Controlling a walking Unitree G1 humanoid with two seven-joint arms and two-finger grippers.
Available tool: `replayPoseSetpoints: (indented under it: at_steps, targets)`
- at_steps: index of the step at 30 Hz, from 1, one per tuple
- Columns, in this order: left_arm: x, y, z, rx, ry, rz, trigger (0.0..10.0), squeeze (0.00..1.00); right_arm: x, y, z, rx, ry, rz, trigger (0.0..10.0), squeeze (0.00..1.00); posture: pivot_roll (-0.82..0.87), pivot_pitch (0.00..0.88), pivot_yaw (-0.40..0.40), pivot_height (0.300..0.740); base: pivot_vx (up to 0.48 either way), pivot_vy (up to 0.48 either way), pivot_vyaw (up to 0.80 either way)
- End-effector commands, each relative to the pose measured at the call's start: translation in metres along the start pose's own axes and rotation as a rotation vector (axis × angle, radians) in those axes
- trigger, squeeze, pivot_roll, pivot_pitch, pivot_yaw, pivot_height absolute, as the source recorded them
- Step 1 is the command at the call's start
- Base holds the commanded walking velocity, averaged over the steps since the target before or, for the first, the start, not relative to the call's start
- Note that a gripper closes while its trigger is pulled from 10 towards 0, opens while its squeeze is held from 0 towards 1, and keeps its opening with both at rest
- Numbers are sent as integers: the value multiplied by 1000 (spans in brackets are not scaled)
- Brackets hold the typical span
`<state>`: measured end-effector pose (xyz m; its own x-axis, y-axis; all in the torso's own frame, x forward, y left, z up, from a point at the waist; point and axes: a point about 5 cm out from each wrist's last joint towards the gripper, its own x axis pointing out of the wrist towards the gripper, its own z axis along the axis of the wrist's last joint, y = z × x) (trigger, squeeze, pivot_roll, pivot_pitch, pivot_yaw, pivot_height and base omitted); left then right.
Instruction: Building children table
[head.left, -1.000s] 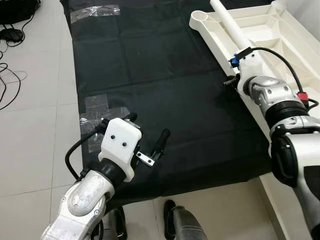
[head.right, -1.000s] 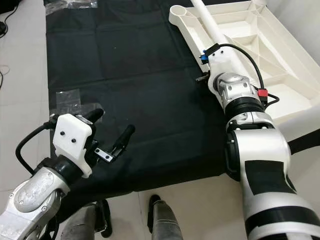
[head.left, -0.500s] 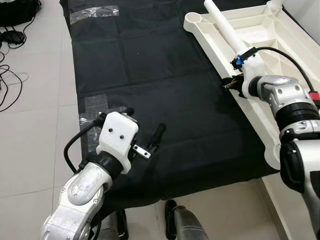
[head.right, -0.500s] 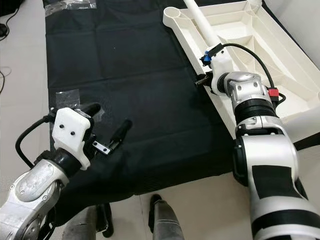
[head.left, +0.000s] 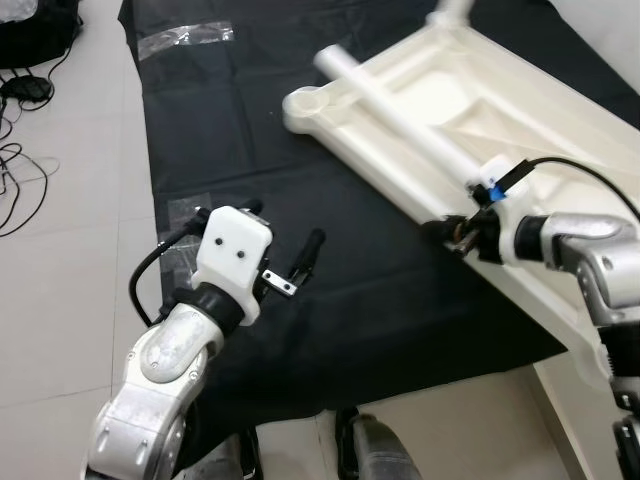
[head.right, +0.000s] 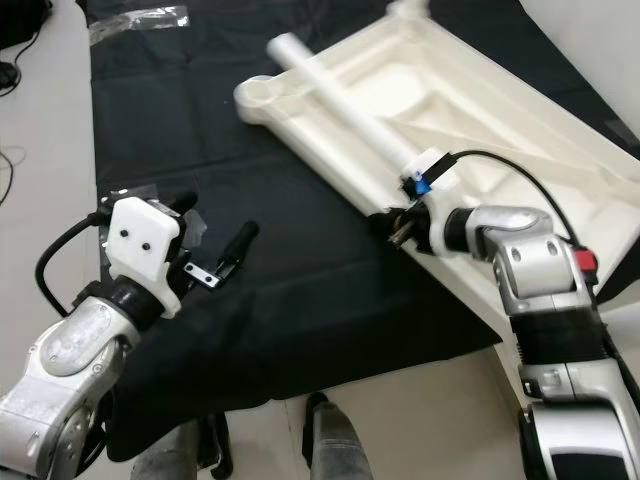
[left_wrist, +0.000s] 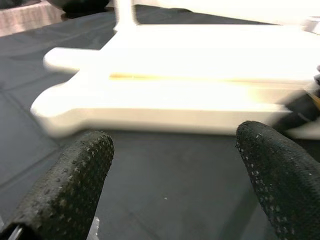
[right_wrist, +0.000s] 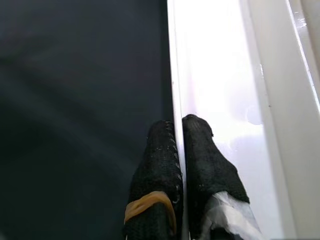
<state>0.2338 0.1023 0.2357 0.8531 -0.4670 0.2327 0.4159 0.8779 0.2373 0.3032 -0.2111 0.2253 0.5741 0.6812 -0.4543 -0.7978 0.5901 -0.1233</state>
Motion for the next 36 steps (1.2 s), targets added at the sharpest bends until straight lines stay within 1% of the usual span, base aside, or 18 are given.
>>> replayPoseSetpoints:
  at_steps: [1,6,8,9,11,12,13,15,16,20,24,25,28,29,30,32,33,36]
  targets:
    - [-1,0,-3,1,6,-7,10000,0,6,25,15,-28,-102,246,0,0,-22,274,-15,740,0,0,0]
    - [0,1,-3,6,0,1,10000,0,4,16,17,-57,-113,242,0,0,-20,256,-23,740,0,0,0]
    - [1,0,-3,3,-5,4,10000,0,-4,12,17,-94,-120,295,0,0,-17,250,-29,740,0,0,0]
    - [1,0,-3,3,-5,4,10000,0,-4,12,17,-94,-120,295,0,0,-17,250,-29,740,0,0,0]
    - [3,-2,-2,-1,-15,1,10000,0,-17,12,14,-98,-114,362,0,0,-22,258,-32,740,0,0,0]
    - [3,-2,-2,-1,-15,1,10000,0,-17,12,14,-98,-114,362,0,0,-22,258,-32,740,0,0,0]
    - [4,-4,-2,-6,-23,-4,10000,0,-24,5,9,-117,-86,350,0,0,-16,247,-34,740,0,0,0]
    - [4,-6,-2,-9,-25,-11,10000,0,-25,-7,7,-179,-52,295,0,0,-15,246,-35,740,0,0,0]
    - [4,-6,-2,-9,-25,-11,10000,0,-25,-7,7,-179,-52,295,0,0,-15,246,-35,740,0,0,0]
    - [5,-5,-3,-8,-31,-6,10000,0,-22,-17,0,-324,47,250,0,0,-14,234,-39,740,0,0,0]
    - [6,-6,-2,-6,-36,-5,10000,0,-3,-24,2,-432,53,145,0,0,-11,235,-39,740,0,0,0]
    - [6,-6,-2,-6,-36,-5,10000,0,-3,-24,2,-432,53,145,0,0,-11,235,-39,740,0,0,0]
    - [6,-6,-2,-6,-39,-6,10000,0,5,-26,1,-624,80,125,0,0,-11,235,-39,740,0,0,0]
    - [6,-6,-2,-6,-39,-6,10000,0,5,-26,1,-624,80,125,0,0,-11,235,-39,740,0,0,0]
    - [6,-6,-2,-4,-40,-7,10000,0,4,-32,-2,-744,143,122,0,0,-6,234,-41,740,0,0,0]
    - [6,-6,-2,-4,-40,-7,10000,0,4,-32,-2,-744,143,122,0,0,-6,234,-41,740,0,0,0]
    - [6,-6,-3,-3,-40,-6,10000,0,0,-41,-3,-778,192,97,0,0,-12,232,-42,740,0,0,0]
    - [6,-6,-4,-3,-40,-5,10000,0,-2,-44,-3,-773,198,91,0,0,-12,232,-42,740,0,0,0]
